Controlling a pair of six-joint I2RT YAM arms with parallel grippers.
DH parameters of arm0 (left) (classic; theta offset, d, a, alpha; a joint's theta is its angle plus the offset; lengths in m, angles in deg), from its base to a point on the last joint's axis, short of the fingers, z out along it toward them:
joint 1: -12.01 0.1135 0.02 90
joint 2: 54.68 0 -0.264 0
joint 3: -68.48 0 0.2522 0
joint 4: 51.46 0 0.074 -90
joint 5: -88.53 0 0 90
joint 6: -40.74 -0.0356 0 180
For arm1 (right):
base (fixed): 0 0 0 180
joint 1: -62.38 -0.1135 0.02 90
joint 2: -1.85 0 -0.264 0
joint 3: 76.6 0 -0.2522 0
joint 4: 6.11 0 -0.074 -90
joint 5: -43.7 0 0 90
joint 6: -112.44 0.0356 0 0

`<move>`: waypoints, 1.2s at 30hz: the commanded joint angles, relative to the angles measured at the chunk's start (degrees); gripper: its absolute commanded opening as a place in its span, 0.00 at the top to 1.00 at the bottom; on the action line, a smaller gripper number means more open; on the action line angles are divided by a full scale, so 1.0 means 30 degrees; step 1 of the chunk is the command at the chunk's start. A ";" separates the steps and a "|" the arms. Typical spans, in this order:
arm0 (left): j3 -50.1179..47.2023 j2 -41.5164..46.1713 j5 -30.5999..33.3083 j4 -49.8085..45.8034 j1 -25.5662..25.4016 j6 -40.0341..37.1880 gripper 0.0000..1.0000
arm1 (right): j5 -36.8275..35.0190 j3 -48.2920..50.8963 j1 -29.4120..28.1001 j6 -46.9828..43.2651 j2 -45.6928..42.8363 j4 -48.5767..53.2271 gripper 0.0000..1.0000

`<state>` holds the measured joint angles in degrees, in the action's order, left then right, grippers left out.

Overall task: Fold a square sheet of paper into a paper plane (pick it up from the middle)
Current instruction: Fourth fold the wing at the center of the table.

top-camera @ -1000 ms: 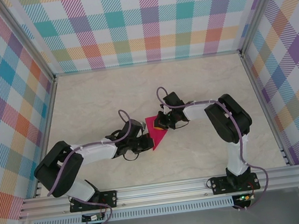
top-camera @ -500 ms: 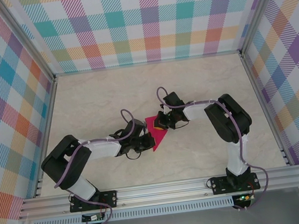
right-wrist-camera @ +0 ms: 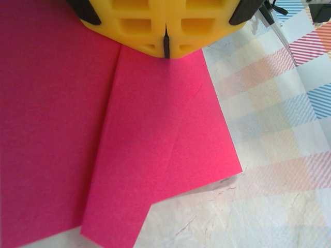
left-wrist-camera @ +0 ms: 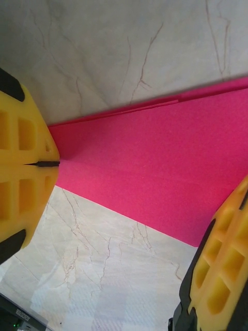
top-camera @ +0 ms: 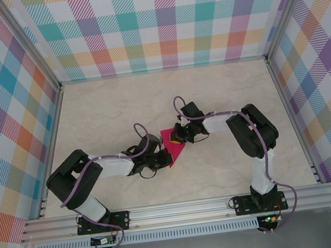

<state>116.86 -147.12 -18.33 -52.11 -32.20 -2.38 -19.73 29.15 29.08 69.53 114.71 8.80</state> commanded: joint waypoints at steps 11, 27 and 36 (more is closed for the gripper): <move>-0.1625 0.0514 0.0321 -0.1235 -0.1999 0.1007 0.98 | -0.2347 0.0812 -0.0062 -0.0054 0.2077 0.2755 0.99; -0.2465 0.3517 0.1528 -0.3064 -0.2978 0.1289 0.99 | -0.3203 0.1112 -0.0003 0.0824 0.2035 0.2752 1.00; -0.1164 0.6227 0.1995 -0.4435 -0.1142 -0.0095 1.00 | -0.6461 0.2442 0.0346 0.4121 -0.0346 0.2722 0.99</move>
<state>111.15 -130.77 -12.85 -63.26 -37.62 -0.59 -25.02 32.17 28.87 76.92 112.00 6.85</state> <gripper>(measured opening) 0.040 0.044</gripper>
